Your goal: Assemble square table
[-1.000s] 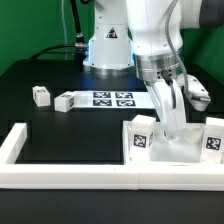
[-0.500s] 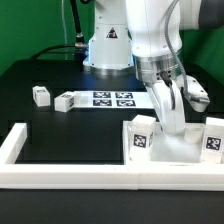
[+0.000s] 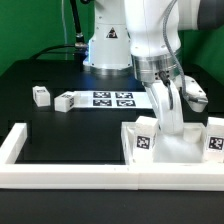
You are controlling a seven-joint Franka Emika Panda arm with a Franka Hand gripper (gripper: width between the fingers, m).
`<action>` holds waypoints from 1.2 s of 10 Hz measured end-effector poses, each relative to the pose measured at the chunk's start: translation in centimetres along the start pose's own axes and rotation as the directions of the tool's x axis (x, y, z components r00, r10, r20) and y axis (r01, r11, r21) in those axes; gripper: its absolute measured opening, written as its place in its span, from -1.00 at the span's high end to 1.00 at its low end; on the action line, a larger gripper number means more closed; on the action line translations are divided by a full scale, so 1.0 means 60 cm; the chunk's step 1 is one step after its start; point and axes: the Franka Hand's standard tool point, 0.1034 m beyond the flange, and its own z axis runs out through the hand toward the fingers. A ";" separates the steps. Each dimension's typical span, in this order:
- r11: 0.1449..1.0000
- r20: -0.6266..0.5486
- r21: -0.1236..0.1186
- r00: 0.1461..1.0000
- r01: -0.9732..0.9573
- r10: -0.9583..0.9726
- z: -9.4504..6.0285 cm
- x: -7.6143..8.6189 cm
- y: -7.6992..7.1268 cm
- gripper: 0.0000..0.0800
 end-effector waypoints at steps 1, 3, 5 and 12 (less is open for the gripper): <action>1.000 0.000 0.000 1.000 0.000 0.000 0.000 0.000 0.000 0.83; 1.000 0.000 0.000 1.000 0.000 0.000 0.000 0.000 0.000 0.83; 1.000 0.000 0.000 1.000 0.000 0.000 0.000 0.000 0.000 0.82; 0.881 -0.056 0.000 0.879 0.474 -0.473 -0.021 0.107 0.038 0.84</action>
Offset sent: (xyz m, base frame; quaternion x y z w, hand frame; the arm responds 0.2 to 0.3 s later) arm 0.0000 0.0000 0.0000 0.0000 0.0000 0.0000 1.0000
